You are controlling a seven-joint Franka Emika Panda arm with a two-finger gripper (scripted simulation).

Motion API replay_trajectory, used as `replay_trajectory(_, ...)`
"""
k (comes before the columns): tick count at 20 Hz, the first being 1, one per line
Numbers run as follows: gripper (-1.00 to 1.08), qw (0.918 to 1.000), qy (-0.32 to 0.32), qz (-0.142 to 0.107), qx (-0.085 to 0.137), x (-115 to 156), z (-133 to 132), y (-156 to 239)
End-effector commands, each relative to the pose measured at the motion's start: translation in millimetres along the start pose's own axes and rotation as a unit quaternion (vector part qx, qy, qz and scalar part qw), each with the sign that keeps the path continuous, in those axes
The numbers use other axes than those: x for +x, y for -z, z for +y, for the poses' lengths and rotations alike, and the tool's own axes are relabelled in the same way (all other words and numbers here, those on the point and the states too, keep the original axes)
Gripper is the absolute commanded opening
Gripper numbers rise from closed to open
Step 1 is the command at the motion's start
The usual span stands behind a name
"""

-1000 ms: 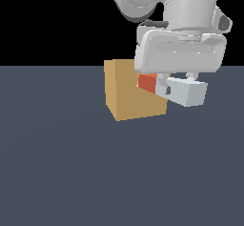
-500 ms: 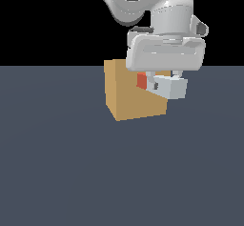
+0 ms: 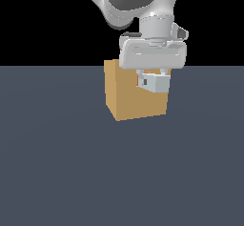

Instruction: Insert the peg into the horizontal hole in a box.

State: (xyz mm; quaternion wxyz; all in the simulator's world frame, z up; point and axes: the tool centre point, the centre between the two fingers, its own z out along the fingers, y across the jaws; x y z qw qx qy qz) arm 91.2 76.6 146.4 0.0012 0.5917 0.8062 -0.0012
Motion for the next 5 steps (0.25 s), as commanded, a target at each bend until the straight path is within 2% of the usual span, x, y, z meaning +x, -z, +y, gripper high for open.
replay_trajectory(1, -1.0, 1.0, 0.004, 0.001, -0.002, 10.8, 2.0, 2.8)
replay_trajectory(5, -1.0, 1.0, 0.004, 0.001, -0.002, 8.3, 2.9, 2.8)
